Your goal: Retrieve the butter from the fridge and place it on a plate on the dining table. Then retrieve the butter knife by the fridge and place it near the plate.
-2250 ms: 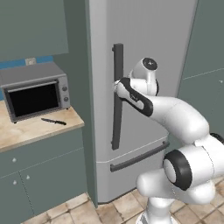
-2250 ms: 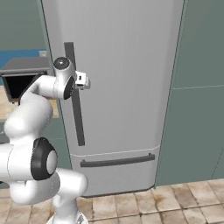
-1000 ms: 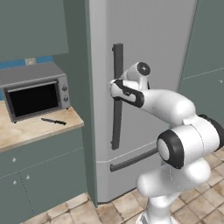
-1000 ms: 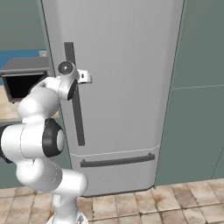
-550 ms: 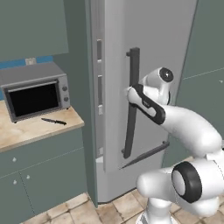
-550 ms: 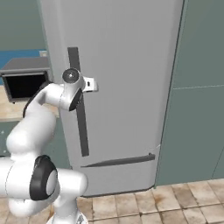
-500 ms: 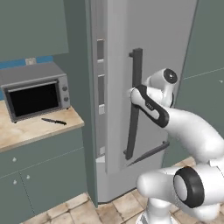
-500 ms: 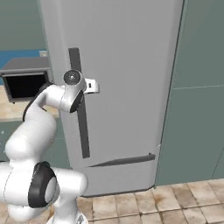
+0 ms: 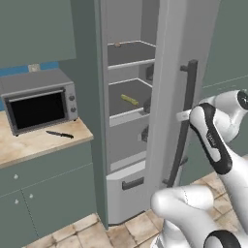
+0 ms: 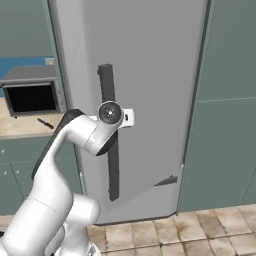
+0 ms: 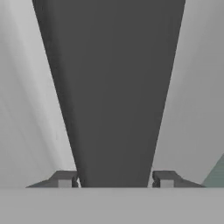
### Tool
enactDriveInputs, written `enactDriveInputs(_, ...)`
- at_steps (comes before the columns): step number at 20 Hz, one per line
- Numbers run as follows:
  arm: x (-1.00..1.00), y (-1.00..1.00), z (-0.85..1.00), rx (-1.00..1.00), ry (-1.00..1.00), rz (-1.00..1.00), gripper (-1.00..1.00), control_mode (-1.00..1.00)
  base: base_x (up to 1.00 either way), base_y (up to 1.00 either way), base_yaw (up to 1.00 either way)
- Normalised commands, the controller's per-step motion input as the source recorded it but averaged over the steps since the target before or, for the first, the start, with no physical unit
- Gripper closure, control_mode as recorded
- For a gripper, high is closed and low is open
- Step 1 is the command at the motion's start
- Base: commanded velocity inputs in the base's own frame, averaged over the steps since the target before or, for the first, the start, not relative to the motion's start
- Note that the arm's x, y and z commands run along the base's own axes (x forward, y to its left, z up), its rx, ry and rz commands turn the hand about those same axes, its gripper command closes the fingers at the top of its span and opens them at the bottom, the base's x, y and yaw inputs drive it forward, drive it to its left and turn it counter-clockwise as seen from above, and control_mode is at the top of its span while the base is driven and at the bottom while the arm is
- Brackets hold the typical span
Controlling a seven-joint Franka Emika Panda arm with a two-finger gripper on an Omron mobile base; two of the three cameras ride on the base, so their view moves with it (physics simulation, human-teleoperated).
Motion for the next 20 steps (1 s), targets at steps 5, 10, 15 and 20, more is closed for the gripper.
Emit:
enactDriveInputs(5, -0.94, -1.00, 0.24, 0.16, 0.15, 0.00, 1.00, -1.00, 0.00, 0.00, 0.00)
enactDriveInputs(10, -0.73, -0.99, 0.24, 0.03, 0.27, -0.03, -1.00, -1.00, 0.00, 0.00, 0.00)
enactDriveInputs(15, -0.58, -0.44, 0.34, -0.01, 0.22, -0.12, -1.00, -1.00, 0.00, 0.00, 0.00)
enactDriveInputs(20, -0.19, 0.57, 0.18, -0.26, 0.21, -0.11, -1.00, -1.00, 0.00, 0.00, 0.00)
